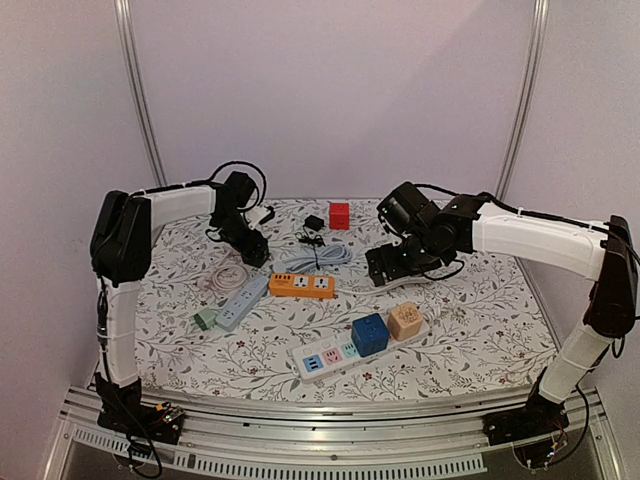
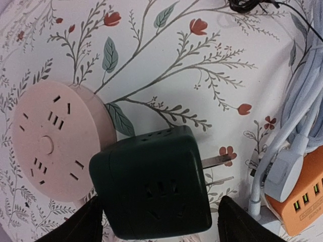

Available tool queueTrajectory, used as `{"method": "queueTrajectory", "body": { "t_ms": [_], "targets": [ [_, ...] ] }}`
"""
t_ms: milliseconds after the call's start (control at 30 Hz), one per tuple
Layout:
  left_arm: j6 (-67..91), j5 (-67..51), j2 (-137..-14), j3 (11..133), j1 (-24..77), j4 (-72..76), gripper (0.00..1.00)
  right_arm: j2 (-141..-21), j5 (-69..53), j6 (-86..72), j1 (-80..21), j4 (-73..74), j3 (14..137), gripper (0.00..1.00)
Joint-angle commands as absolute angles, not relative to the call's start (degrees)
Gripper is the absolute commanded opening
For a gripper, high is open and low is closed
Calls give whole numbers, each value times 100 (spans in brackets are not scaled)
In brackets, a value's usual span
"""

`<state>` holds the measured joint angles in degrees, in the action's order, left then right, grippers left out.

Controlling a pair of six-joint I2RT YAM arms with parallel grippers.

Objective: Insert the plug
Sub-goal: Pick up the plug from the center of the board.

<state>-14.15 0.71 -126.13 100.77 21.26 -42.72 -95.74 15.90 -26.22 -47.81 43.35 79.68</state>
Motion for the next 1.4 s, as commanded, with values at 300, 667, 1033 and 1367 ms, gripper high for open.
{"method": "queueTrajectory", "body": {
  "t_ms": [300, 667, 1033, 1367],
  "targets": [
    [-1518, -316, -12865, 10235, 2051, -4106, 48, -9632, 1563, -2575, -4726, 4281, 7904, 99],
    [-2312, -265, -11640, 9816, 2182, -3997, 0, -9477, 1612, -2516, -4718, 4297, 7911, 99],
    [-4289, 726, -9116, 9860, 2791, -4740, 0, -8648, 1223, -2003, -4701, 3917, 8229, 99],
    [-8930, 238, -5653, 6426, 4855, -1346, 0, -7606, 416, -1991, -4716, 2918, 7905, 94]
  ]
}}
